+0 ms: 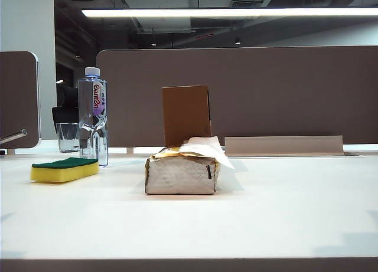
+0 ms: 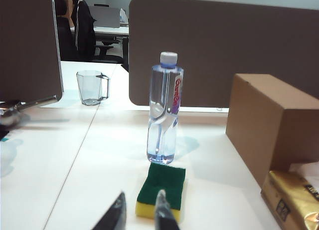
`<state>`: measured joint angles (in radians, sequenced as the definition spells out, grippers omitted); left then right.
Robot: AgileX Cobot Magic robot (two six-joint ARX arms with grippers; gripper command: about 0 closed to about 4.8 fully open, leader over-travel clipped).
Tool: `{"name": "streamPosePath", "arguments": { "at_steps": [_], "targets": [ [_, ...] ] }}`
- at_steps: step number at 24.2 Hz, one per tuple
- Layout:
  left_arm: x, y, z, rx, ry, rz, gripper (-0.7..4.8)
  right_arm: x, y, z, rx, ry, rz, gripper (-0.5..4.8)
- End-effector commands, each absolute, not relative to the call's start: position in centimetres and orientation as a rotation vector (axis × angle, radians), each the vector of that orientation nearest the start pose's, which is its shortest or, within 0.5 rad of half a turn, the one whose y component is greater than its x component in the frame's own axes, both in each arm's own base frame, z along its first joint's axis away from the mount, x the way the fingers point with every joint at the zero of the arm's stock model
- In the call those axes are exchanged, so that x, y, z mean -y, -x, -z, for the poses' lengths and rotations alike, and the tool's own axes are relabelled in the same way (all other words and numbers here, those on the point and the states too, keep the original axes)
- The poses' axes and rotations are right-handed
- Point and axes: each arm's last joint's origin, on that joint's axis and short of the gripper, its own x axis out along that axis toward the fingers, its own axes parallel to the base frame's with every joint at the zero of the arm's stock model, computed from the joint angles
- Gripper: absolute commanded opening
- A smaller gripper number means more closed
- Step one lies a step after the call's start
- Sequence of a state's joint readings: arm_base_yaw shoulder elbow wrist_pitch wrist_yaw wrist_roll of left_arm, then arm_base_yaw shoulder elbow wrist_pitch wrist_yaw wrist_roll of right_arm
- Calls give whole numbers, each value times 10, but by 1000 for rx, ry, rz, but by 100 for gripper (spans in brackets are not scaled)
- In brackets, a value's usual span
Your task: Move the sponge from right to left to wipe the table, avoiding obstacles on the table, and finally reaching the bottle of mineral water.
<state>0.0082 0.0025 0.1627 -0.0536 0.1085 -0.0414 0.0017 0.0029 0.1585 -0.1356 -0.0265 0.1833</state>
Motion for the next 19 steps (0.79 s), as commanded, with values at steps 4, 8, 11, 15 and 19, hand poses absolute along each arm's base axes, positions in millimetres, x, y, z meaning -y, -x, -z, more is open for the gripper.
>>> {"name": "streamPosePath", "arguments": {
  "at_steps": [4,8,11,15,19],
  "targets": [
    [2,-91,-199,217,-49,79,78,-1,-93,-185,42,-95,-32,-6],
    [2,-95,-187,193,-108,73,74,-1,-97,-172,38,-45,-31,-6],
    [2,-96,-181,164,-109,74,73,-1,-98,-167,31,-18,-30,-6],
    [2,-96,-180,151,-112,74,74,-1,-98,-167,33,5,-23,-6],
    [2,-96,-178,136,-89,77,75,-1,-98,-166,24,5,-19,-6]
  ]
}}
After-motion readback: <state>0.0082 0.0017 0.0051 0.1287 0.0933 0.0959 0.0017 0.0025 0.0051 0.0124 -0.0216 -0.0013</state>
